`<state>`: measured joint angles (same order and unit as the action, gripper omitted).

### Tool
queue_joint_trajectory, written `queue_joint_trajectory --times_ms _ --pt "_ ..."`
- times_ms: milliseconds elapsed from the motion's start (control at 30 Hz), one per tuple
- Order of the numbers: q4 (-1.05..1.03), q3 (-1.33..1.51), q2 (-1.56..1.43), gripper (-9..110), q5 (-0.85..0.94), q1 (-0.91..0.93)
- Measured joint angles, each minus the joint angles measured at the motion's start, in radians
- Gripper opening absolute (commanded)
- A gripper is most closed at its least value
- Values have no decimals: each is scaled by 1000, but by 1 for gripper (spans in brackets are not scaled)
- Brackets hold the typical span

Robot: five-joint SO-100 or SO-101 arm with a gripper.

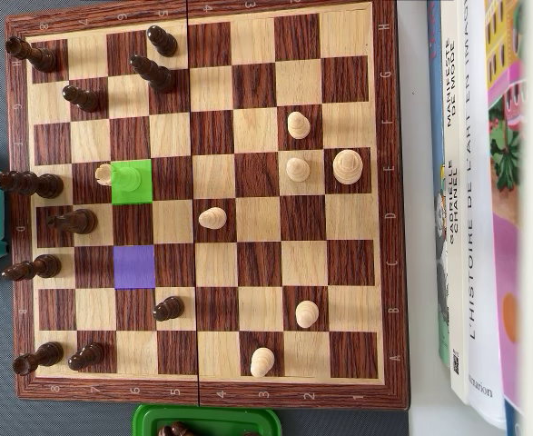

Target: Play chess

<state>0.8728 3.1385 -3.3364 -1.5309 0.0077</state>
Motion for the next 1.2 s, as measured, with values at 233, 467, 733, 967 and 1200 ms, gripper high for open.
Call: queue_joint_trajectory --times_ms 233,467,733,967,1200 --pt "255 0 -5 18 0 0" --pt "436 0 -18 18 0 0" --pt "603 0 -20 18 0 2" --pt "724 0 -20 18 0 2" --pt "824 0 -20 18 0 2"
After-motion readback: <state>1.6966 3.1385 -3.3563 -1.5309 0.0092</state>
